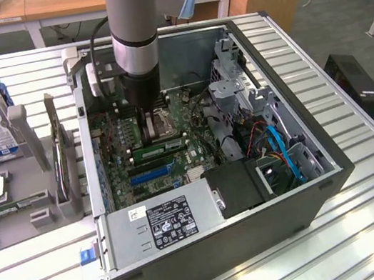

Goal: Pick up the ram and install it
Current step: 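Press down the ram until it locks into place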

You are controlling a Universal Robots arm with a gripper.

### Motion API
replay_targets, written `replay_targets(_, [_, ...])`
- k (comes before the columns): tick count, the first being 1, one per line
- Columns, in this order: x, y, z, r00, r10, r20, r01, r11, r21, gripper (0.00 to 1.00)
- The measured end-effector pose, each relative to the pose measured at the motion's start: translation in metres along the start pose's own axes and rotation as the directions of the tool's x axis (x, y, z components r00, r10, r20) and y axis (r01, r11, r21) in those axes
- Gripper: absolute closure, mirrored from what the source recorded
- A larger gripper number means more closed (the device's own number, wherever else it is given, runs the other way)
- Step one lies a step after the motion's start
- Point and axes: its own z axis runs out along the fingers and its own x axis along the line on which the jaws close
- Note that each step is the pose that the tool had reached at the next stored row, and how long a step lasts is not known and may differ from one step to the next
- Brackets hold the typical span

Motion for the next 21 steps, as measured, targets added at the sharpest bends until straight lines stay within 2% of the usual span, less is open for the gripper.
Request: replay_targets(21, [0.0011, -0.0001, 0.0068, 1.0, 0.0, 0.0003, 0.0, 1.0, 0.0, 0.89])
